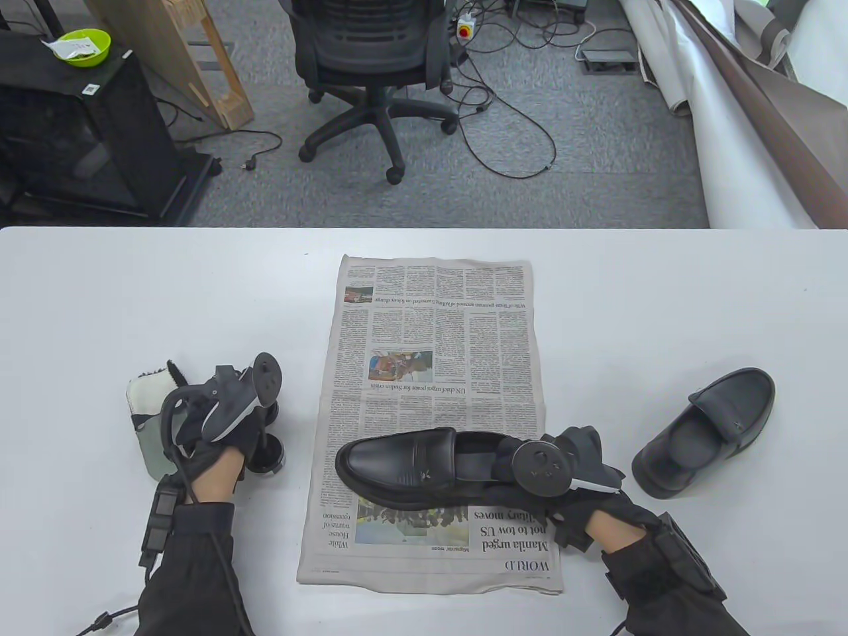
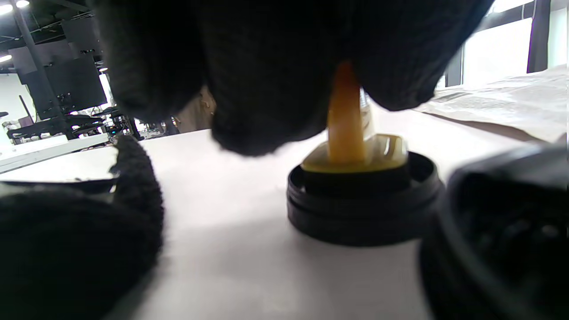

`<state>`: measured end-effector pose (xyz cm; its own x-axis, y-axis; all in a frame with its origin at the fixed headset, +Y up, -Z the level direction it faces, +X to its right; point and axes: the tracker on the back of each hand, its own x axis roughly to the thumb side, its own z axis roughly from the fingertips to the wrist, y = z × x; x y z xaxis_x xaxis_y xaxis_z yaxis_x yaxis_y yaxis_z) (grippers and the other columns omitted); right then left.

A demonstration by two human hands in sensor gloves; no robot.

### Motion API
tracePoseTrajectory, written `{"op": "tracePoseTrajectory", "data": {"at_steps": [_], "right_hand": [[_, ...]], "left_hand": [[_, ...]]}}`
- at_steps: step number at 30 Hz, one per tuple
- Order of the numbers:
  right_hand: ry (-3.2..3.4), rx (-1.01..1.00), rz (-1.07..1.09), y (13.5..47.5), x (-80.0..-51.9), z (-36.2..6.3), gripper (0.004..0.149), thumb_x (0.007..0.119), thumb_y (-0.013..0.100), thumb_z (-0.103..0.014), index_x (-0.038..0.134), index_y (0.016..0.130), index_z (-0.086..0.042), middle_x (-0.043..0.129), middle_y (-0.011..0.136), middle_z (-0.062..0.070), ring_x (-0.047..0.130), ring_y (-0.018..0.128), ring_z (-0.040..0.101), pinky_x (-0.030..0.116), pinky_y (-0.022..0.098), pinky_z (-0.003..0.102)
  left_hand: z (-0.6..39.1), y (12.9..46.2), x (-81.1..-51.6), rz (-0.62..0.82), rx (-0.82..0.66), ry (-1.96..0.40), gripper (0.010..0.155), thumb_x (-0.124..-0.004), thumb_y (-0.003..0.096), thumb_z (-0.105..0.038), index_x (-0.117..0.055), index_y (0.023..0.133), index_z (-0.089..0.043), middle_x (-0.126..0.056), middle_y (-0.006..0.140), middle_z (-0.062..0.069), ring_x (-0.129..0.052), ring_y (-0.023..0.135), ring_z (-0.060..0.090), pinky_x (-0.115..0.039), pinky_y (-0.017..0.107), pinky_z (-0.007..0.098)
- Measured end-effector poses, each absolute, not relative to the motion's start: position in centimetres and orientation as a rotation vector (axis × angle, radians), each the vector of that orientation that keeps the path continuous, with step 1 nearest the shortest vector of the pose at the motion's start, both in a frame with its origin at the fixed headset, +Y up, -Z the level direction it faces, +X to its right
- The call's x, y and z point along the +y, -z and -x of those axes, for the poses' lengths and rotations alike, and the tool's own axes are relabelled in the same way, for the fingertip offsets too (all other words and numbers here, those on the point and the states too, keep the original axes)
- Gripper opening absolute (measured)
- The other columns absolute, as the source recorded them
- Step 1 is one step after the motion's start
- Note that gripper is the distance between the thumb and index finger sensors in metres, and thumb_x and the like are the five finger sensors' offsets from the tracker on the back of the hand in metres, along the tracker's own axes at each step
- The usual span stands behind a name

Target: Dip and apply built-in sponge shoe polish on shoes

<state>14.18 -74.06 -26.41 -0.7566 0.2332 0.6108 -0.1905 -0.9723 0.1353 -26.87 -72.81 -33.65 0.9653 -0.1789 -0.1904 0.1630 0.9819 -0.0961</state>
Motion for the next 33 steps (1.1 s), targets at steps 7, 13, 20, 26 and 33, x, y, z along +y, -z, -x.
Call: {"op": "tracePoseTrajectory", "data": {"at_steps": [7,13,20,26,33], "right_hand": [[-2.751,0.093,-0.968,26.4,-74.1,-14.2,0.040,0.082,0.033,-0.056,0.093,0.059,-0.026,0.085,0.072,0.000,0.093,0.027,0.021,0.085,0.043,0.044],[-2.753,0.093,-0.970,26.4,-74.0,-14.2,0.040,0.082,0.033,-0.056,0.093,0.059,-0.026,0.085,0.072,0.000,0.093,0.027,0.021,0.085,0.043,0.044],[-2.756,0.093,-0.969,26.4,-74.0,-14.2,0.040,0.082,0.033,-0.056,0.093,0.059,-0.027,0.085,0.072,0.000,0.093,0.027,0.021,0.085,0.043,0.044],[-2.757,0.095,-0.969,26.4,-74.0,-14.2,0.040,0.082,0.033,-0.056,0.093,0.059,-0.027,0.085,0.072,0.000,0.093,0.027,0.021,0.085,0.043,0.044],[-2.762,0.091,-0.965,26.3,-74.0,-14.1,0.040,0.082,0.033,-0.056,0.093,0.058,-0.026,0.085,0.072,0.000,0.094,0.027,0.021,0.085,0.043,0.044]], "left_hand": [[27.8,33.7,-73.1,0.126,0.238,0.129,0.052,-0.093,0.0392,-0.044,-0.082,0.087,-0.026,-0.101,0.077,0.002,-0.107,0.030,0.001,-0.095,0.044,0.035],[27.6,33.0,-71.7,0.056,0.212,0.118,0.050,-0.094,0.0391,-0.041,-0.084,0.085,-0.024,-0.103,0.074,0.004,-0.107,0.028,-0.002,-0.096,0.044,0.035],[27.4,30.3,-68.3,0.070,0.159,0.057,0.050,-0.097,0.0380,-0.043,-0.086,0.082,-0.023,-0.104,0.070,0.005,-0.113,0.033,-0.002,-0.097,0.045,0.035],[27.4,28.4,-68.8,0.217,0.091,0.049,0.050,-0.097,0.0382,-0.043,-0.085,0.083,-0.024,-0.103,0.072,0.004,-0.115,0.036,0.000,-0.096,0.049,0.033],[27.1,28.0,-69.5,0.224,0.046,0.027,0.050,-0.097,0.0384,-0.043,-0.084,0.083,-0.024,-0.102,0.073,0.004,-0.115,0.038,0.001,-0.095,0.050,0.032]]}}
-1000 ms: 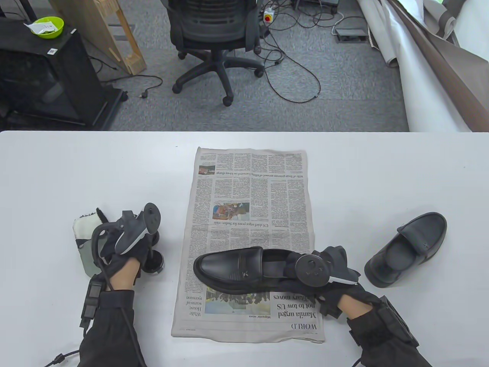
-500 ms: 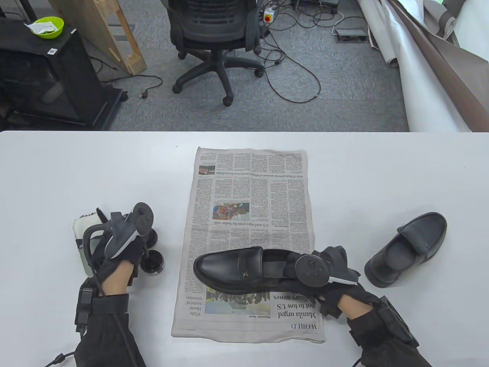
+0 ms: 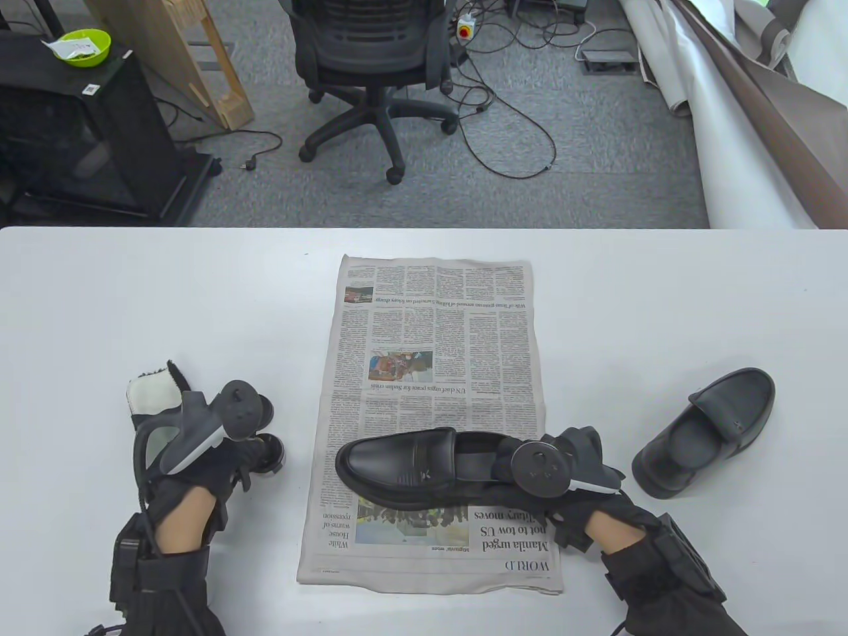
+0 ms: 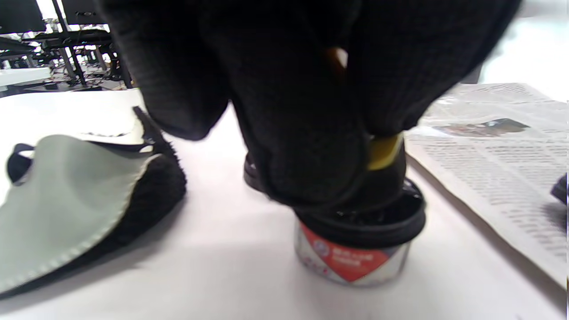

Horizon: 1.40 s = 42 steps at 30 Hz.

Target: Dip and apply built-in sponge shoe polish on shoes

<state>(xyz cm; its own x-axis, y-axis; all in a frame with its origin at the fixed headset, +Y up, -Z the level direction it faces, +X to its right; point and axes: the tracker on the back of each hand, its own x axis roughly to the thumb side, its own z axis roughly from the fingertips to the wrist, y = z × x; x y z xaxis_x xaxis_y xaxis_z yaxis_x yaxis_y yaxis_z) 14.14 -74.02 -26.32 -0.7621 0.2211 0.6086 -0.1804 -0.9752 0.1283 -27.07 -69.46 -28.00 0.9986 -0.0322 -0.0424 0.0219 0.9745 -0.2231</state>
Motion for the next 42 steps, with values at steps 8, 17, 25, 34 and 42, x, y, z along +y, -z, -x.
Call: {"op": "tracePoseTrajectory", "data": {"at_steps": [8,17,25,34,42], "right_hand": [[-2.766,0.088,-0.963,26.3,-74.0,-14.1,0.040,0.082,0.033,-0.056,0.093,0.058,-0.027,0.085,0.072,0.000,0.094,0.027,0.021,0.085,0.043,0.044],[-2.764,0.090,-0.965,26.3,-74.0,-14.1,0.040,0.082,0.033,-0.056,0.093,0.059,-0.027,0.085,0.072,0.000,0.094,0.027,0.021,0.085,0.043,0.044],[-2.764,0.090,-0.964,26.3,-74.0,-14.1,0.040,0.082,0.033,-0.056,0.093,0.058,-0.027,0.085,0.072,0.000,0.094,0.027,0.021,0.085,0.043,0.044],[-2.768,0.085,-0.958,26.2,-74.0,-14.1,0.040,0.082,0.033,-0.056,0.093,0.058,-0.027,0.085,0.072,-0.001,0.094,0.027,0.021,0.085,0.043,0.044],[-2.763,0.086,-0.955,26.3,-74.0,-14.1,0.040,0.082,0.033,-0.056,0.093,0.058,-0.027,0.085,0.072,0.000,0.093,0.027,0.021,0.085,0.043,0.044]], "left_hand": [[25.1,28.2,-70.4,0.173,0.044,0.168,0.050,-0.097,0.0381,-0.044,-0.085,0.083,-0.024,-0.102,0.072,0.003,-0.115,0.038,0.001,-0.095,0.049,0.034],[24.7,28.4,-71.1,0.164,0.051,0.200,0.050,-0.097,0.0383,-0.044,-0.085,0.083,-0.024,-0.102,0.071,0.004,-0.115,0.038,0.001,-0.096,0.049,0.033],[21.1,26.6,-68.4,0.040,-0.093,0.068,0.051,-0.097,0.0382,-0.044,-0.085,0.083,-0.024,-0.102,0.071,0.004,-0.115,0.038,0.001,-0.095,0.050,0.034],[12.9,26.8,-68.5,-0.037,-0.185,0.042,0.051,-0.097,0.0377,-0.045,-0.085,0.083,-0.024,-0.102,0.070,0.003,-0.112,0.036,0.003,-0.092,0.052,0.038],[12.5,28.6,-70.3,0.102,-0.138,0.070,0.054,-0.094,0.0383,-0.047,-0.082,0.086,-0.023,-0.102,0.070,0.003,-0.112,0.035,0.003,-0.091,0.053,0.039]]}}
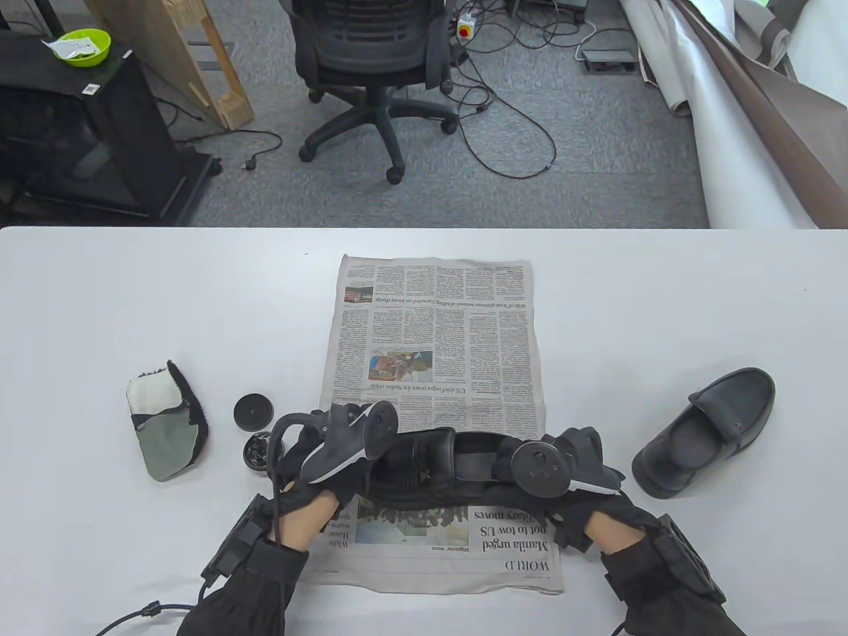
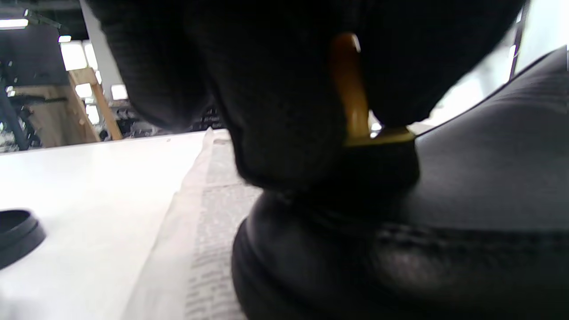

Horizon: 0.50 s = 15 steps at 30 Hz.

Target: Dip and apply built-in sponge shoe polish on shoes

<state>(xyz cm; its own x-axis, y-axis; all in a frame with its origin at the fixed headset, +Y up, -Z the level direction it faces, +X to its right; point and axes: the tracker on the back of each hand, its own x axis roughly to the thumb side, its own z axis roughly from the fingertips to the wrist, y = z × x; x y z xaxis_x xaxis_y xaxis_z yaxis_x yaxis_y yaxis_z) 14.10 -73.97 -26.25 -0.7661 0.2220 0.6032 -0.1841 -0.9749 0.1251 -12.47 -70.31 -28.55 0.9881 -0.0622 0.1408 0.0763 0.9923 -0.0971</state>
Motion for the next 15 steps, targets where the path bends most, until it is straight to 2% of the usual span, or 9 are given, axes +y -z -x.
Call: {"op": "tracePoseTrajectory", "data": {"at_steps": [3,5,9,15], "right_hand": [[-2.765,0.086,-0.952,26.2,-74.0,-14.1,0.040,0.082,0.033,-0.056,0.093,0.058,-0.027,0.085,0.072,-0.001,0.094,0.027,0.021,0.085,0.043,0.044],[-2.765,0.085,-0.951,26.2,-74.0,-14.1,0.040,0.082,0.033,-0.055,0.093,0.058,-0.026,0.085,0.072,-0.001,0.094,0.027,0.021,0.085,0.043,0.044],[-2.762,0.087,-0.952,26.3,-74.0,-14.1,0.040,0.082,0.033,-0.055,0.093,0.058,-0.026,0.085,0.072,-0.001,0.093,0.027,0.021,0.085,0.043,0.044],[-2.762,0.084,-0.954,26.3,-73.9,-14.1,0.040,0.082,0.033,-0.055,0.093,0.058,-0.026,0.085,0.072,0.000,0.093,0.027,0.021,0.085,0.043,0.044]], "left_hand": [[12.8,29.4,-70.3,0.236,-0.067,0.045,0.058,-0.092,0.0384,-0.049,-0.081,0.088,-0.021,-0.102,0.069,0.003,-0.111,0.034,0.003,-0.091,0.053,0.039],[12.8,29.4,-70.5,0.226,-0.052,0.031,0.057,-0.092,0.0382,-0.050,-0.083,0.086,-0.020,-0.103,0.068,0.004,-0.111,0.032,0.004,-0.091,0.052,0.040],[12.5,28.5,-70.3,0.148,-0.087,0.158,0.050,-0.086,0.0410,-0.054,-0.087,0.080,-0.022,-0.105,0.063,0.002,-0.111,0.029,0.004,-0.092,0.050,0.039],[11.8,27.3,-69.7,0.209,-0.154,0.188,0.048,-0.088,0.0417,-0.054,-0.089,0.079,-0.024,-0.105,0.061,0.002,-0.110,0.028,0.003,-0.091,0.051,0.039]]}}
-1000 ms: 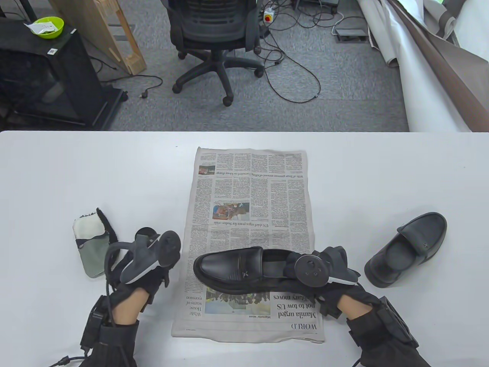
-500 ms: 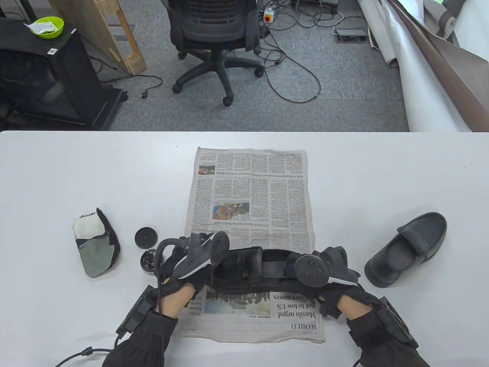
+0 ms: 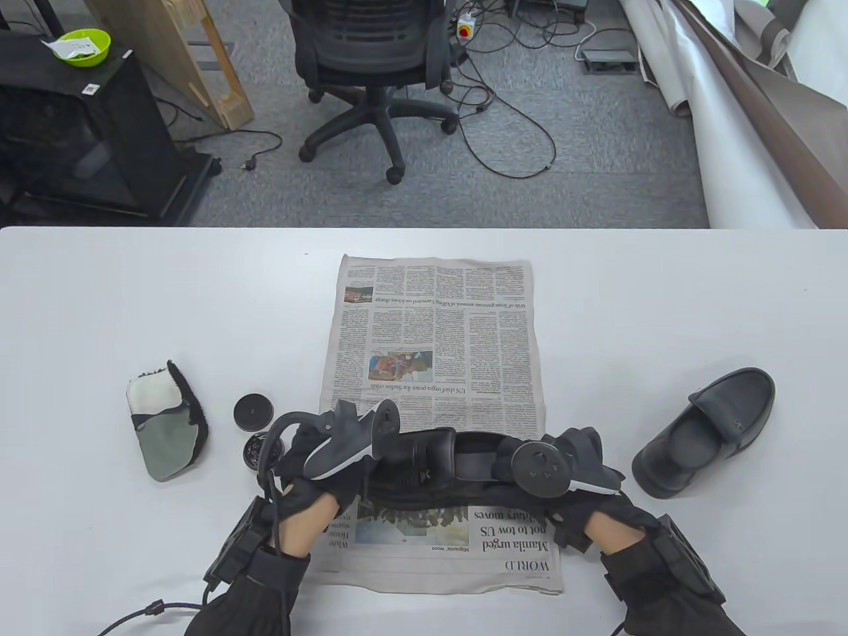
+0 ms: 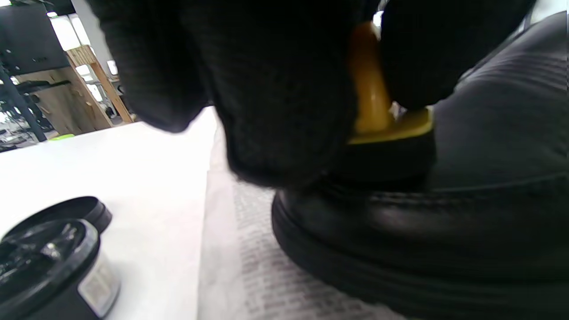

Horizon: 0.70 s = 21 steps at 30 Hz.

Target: Dip and apply built-in sponge shoe polish on shoes

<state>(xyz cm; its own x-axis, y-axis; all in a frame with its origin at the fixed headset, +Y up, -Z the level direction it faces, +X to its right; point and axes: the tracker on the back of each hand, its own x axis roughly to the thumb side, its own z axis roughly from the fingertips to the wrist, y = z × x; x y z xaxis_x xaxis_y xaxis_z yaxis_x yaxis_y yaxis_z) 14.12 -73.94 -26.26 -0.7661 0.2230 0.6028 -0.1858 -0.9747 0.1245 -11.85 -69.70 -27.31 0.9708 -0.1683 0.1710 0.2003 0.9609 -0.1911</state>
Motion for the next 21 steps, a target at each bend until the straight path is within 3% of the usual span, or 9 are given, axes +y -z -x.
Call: {"op": "tracePoseTrajectory", "data": {"at_steps": [6,14,21], "right_hand": [[-2.762,0.085,-0.955,26.3,-73.9,-14.1,0.040,0.082,0.033,-0.056,0.093,0.058,-0.027,0.085,0.072,-0.001,0.093,0.027,0.021,0.084,0.044,0.044],[-2.758,0.089,-0.957,26.3,-73.9,-14.1,0.040,0.082,0.033,-0.056,0.093,0.058,-0.027,0.085,0.072,-0.001,0.093,0.027,0.021,0.084,0.044,0.044],[-2.757,0.089,-0.958,26.3,-73.9,-14.1,0.040,0.082,0.033,-0.056,0.093,0.058,-0.027,0.085,0.072,-0.001,0.093,0.027,0.021,0.085,0.043,0.044]], "left_hand": [[11.0,26.8,-69.7,0.264,-0.238,0.041,0.048,-0.087,0.0422,-0.054,-0.087,0.081,-0.026,-0.104,0.064,0.002,-0.110,0.031,0.004,-0.090,0.053,0.039],[10.3,28.0,-70.2,0.055,-0.135,0.163,0.048,-0.087,0.0409,-0.054,-0.088,0.080,-0.026,-0.104,0.062,0.002,-0.108,0.027,0.003,-0.091,0.050,0.038],[12.6,28.4,-69.9,0.140,-0.070,0.155,0.048,-0.090,0.0400,-0.053,-0.088,0.079,-0.025,-0.103,0.060,0.002,-0.107,0.026,0.003,-0.091,0.050,0.038]]}}
